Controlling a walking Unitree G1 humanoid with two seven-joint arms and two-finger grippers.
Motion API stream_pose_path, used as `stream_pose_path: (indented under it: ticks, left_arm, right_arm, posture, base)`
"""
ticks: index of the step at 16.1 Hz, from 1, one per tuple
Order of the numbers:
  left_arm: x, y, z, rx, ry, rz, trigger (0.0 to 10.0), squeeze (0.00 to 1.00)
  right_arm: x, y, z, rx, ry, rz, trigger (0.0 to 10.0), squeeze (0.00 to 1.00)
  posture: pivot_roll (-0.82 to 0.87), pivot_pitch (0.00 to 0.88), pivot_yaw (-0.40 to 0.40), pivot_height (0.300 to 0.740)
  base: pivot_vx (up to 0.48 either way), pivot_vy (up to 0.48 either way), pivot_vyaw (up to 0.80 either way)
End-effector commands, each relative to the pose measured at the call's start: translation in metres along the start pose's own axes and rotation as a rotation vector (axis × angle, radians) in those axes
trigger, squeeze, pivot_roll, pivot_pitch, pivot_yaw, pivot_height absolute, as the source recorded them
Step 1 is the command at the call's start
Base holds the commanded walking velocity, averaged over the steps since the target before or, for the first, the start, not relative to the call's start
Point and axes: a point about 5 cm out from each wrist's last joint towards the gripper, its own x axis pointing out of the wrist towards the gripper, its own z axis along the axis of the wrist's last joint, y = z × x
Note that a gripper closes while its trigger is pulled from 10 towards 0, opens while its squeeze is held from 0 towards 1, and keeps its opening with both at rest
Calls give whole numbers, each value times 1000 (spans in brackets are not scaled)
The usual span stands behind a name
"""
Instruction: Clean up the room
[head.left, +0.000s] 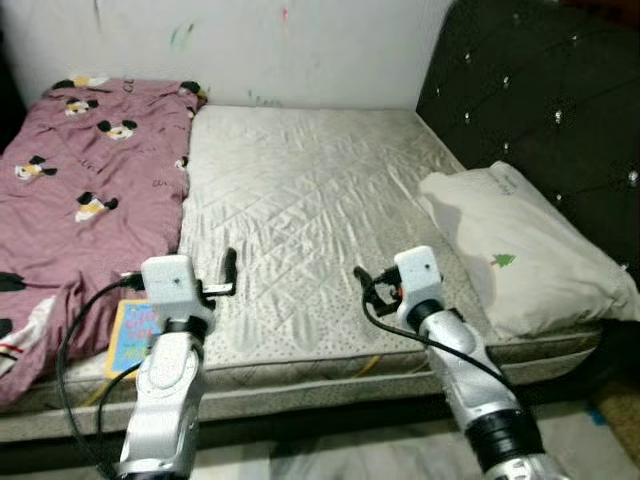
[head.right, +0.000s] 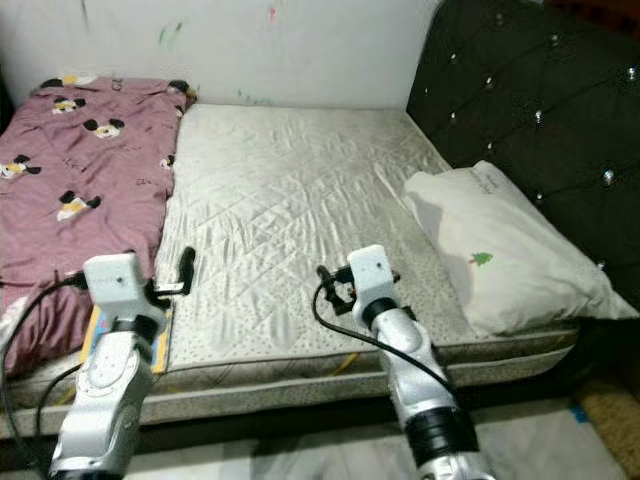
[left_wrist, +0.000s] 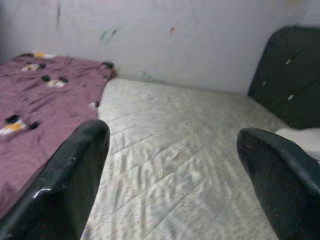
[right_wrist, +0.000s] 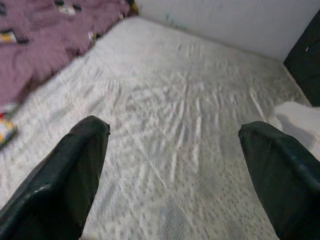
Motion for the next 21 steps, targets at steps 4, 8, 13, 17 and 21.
stream_pose_path:
  ticks: [4, 8, 13, 17, 21]
  left_arm:
    - [-6, 0, 2, 7, -8, 3, 10000, 0]
    - [1, -6, 6, 8, -11, -9, 10000, 0]
    - [14, -20, 34, 12, -77, -96, 10000, 0]
    - [7, -19, 29, 29, -53, -106, 10000, 0]
    - [3, -23, 20, 14, -9, -117, 10000, 0]
  right_arm:
    - [-4, 14, -13, -20, 18, 32, 10000, 0]
    - [1, 18, -6, 1, -10, 32, 10000, 0]
    - [12, 30, 21, -11, -72, 35, 10000, 0]
    - [11, 47, 17, 11, -68, 61, 10000, 0]
    - [5, 47, 15, 8, -79, 57, 10000, 0]
  posture:
    - [20, 0, -74, 740]
    - [12, 0, -57, 740]
    - [-23, 32, 11, 740]
    - [-6, 35, 1, 740]
    - [-10, 0, -21, 740]
  base:
    - [0, 0, 0]
    - [0, 0, 753]
    - [0, 0, 0]
    - [0, 0, 0]
    - [0, 0, 0]
